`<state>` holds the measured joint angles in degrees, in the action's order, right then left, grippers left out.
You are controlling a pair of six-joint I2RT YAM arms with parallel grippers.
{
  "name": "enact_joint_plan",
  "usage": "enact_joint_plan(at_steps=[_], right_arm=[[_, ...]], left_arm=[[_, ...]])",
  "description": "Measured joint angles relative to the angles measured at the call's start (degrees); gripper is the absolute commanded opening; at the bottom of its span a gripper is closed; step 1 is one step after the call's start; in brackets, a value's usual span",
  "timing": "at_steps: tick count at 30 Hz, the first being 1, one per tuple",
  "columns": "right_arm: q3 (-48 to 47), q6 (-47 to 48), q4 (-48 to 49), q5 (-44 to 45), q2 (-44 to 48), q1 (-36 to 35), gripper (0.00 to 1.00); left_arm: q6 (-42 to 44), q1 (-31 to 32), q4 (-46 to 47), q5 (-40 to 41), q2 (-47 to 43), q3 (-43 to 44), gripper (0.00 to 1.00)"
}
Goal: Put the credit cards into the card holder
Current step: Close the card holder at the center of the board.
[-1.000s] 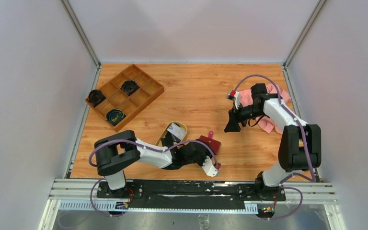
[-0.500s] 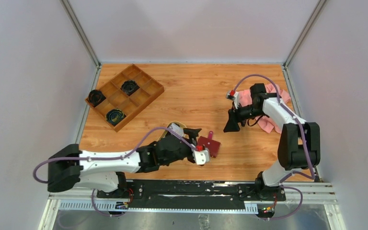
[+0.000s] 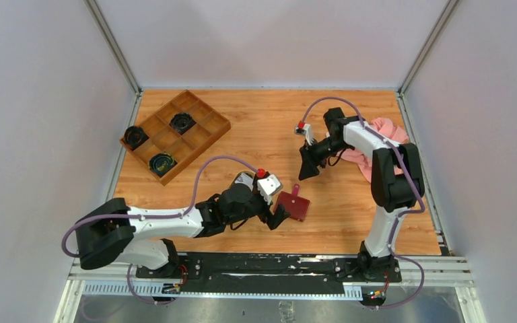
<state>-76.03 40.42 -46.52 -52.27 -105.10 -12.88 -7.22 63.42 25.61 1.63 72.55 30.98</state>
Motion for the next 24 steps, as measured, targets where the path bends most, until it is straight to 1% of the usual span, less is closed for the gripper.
enact_joint_plan(at_steps=[2, 6, 10, 11, 14, 17, 20, 24], right_arm=[[-1.2, -0.7, -0.9, 0.5, -2.5, -0.8, 0.57], [-3.4, -1.7, -2.2, 1.5, -6.0, -2.4, 0.49], [-4.1, -2.0, -3.5, 2.1, -8.4, -3.2, 0.42], [-4.2, -2.0, -3.8, 2.3, -9.0, -3.4, 0.40], [-4.7, -2.0, -4.8, 2.7, -10.5, -3.8, 0.37], [-4.8, -1.9, -5.7, 2.8, -10.8, -4.0, 0.34], [-5.3, -1.8, -6.3, 2.6, -10.9, -4.1, 0.29], [-6.3, -1.6, -7.4, 1.5, -11.5, -4.1, 0.26]], left_arm=[[-1.7, 0.0, 2.6, 0.1, 1.7, -2.1, 0.91], [-4.6, -1.1, 9.9, 0.2, 2.7, -8.3, 0.84], [-8.7, -5.1, 21.0, -1.3, 4.0, -15.7, 0.79], [-9.6, -5.8, 22.6, -1.7, 4.5, -16.5, 0.78], [-11.7, -7.4, 26.8, -3.3, 6.3, -16.9, 0.78], [-13.0, -7.5, 30.0, -4.7, 7.0, -16.9, 0.77], [-13.7, -7.5, 31.7, -5.4, 7.1, -16.9, 0.77], [-14.3, -7.5, 33.1, -5.7, 7.1, -16.9, 0.77]])
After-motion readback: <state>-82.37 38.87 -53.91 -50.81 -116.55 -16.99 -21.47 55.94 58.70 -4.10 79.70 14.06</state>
